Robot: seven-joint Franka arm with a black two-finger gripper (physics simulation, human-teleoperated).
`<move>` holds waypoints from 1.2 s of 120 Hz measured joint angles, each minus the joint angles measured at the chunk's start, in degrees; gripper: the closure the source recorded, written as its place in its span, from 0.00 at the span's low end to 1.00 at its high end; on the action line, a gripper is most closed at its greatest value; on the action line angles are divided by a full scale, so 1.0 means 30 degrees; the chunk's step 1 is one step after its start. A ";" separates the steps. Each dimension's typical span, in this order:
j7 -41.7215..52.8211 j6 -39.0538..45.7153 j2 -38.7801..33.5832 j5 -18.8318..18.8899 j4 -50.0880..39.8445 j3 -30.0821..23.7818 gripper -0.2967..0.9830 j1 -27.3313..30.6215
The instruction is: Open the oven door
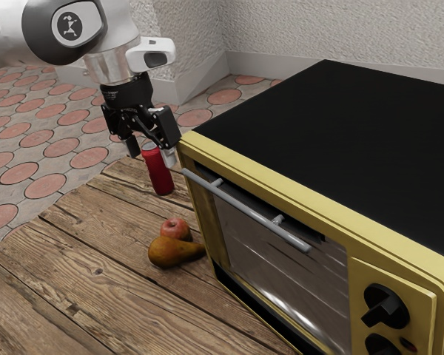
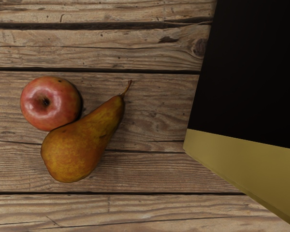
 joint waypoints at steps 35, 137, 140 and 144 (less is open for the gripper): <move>0.0147 -0.3757 -0.6249 -0.2503 0.6139 0.6270 0.23 0.0161; 2.5629 1.1592 -1.4175 -0.7176 -1.5263 0.3205 0.23 -0.9911; 2.6096 1.1715 -1.4078 -0.7192 -1.5285 0.3221 0.23 -0.9915; 2.6690 1.1854 -1.3993 -0.7209 -1.5303 0.3235 0.23 -0.9917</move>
